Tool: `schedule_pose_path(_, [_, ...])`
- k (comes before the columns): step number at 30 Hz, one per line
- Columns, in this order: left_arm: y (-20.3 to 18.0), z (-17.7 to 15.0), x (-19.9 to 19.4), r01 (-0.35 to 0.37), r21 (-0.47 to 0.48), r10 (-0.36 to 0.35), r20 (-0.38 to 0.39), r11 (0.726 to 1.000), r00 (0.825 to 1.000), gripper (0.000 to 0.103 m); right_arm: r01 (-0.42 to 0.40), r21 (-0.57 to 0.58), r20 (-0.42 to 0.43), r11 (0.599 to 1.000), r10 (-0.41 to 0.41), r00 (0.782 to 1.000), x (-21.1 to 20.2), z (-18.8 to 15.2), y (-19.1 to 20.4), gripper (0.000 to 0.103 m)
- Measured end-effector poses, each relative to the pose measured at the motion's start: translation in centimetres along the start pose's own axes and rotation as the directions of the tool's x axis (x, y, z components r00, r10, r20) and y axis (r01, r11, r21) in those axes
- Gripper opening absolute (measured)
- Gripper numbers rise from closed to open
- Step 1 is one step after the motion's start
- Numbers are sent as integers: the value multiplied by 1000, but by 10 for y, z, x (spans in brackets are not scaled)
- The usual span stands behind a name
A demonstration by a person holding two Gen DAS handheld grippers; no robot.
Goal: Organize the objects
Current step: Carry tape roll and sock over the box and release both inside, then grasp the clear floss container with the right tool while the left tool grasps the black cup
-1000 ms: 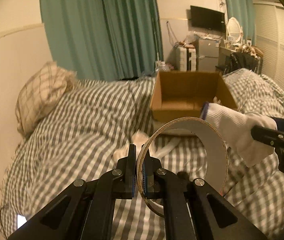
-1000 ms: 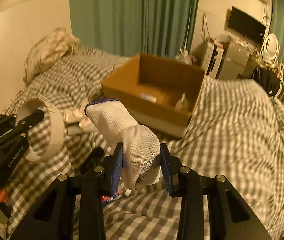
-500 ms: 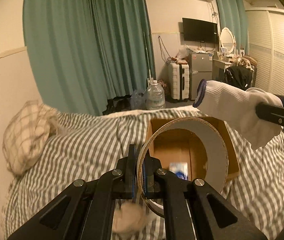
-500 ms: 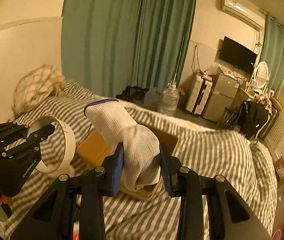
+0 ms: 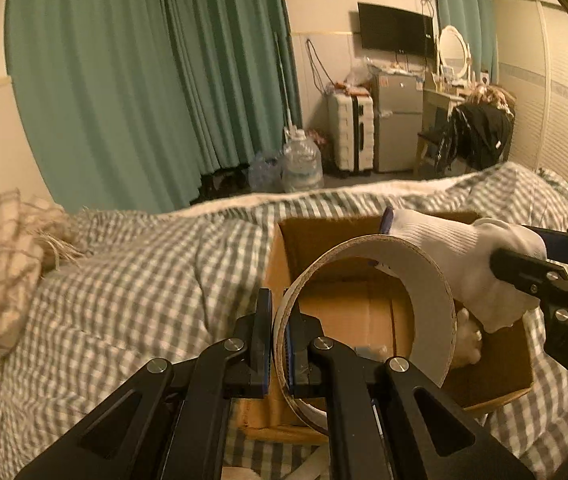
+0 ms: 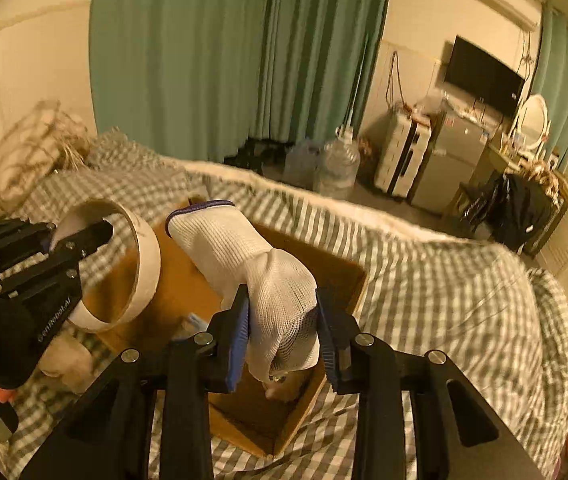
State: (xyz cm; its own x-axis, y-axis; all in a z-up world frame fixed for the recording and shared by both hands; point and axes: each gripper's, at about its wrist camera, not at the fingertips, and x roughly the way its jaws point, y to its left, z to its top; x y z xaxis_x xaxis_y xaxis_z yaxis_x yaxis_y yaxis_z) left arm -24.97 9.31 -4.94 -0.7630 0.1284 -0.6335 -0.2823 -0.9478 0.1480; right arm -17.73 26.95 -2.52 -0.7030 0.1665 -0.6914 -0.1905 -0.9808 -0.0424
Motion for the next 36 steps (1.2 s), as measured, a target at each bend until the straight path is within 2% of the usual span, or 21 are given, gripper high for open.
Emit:
schedule_pose_path(3, [-2,-6,8,33,-19,-34,-18,999,999,6,-17,5,-7,1000,17,1000,7,-6,1,32])
schedule_pose_path(5, [-3,-8,10,69,-32,-70,-35,997,997,15,-21,17,-2,1000,21,1000,7,-7,-1,37])
schedule_pose_path(6, [-4,-8,9,77,-30,-78,-42,997,996,18,-18,25,0,1000,18,1000,5,-7,-2,42])
schedule_pose_path(7, [-6,-8,7,83,-25,-84,-46,996,995,32,-8,35,9,999,7,1000,2,-7,-4,45])
schedule_pose_path(8, [-7,-8,5,81,-18,-82,-47,997,996,59,4,48,23,999,-5,1000,-3,-7,-7,55])
schedule_pose_path(9, [-8,-8,0,75,-12,-75,-40,997,996,74,9,61,31,998,-11,999,-9,-6,-9,65])
schedule_pose_path(10, [-9,-9,-5,65,-10,-65,-28,998,997,92,10,68,35,998,-12,999,-12,-6,-11,67])
schedule_pose_path(12, [-9,-9,-17,67,-8,-67,-4,998,998,93,10,82,46,997,-14,999,-24,-6,-15,67])
schedule_pose_path(18, [-9,-11,-53,78,10,-78,-10,997,997,96,24,87,81,996,-31,996,-68,-13,-18,71])
schedule_pose_path(24, [0,-27,-108,79,12,-79,21,997,997,100,18,62,120,998,-26,992,-129,-31,-4,77])
schedule_pose_path(25, [3,-31,-118,73,9,-73,24,997,997,103,16,56,127,998,-23,992,-140,-35,0,77])
schedule_pose_path(31, [20,-65,-169,57,-22,-55,54,998,997,103,-12,35,148,999,7,989,-187,-63,26,87])
schedule_pose_path(36, [35,-113,-180,54,-75,-52,21,996,998,103,-36,17,93,999,34,995,-187,-97,56,88])
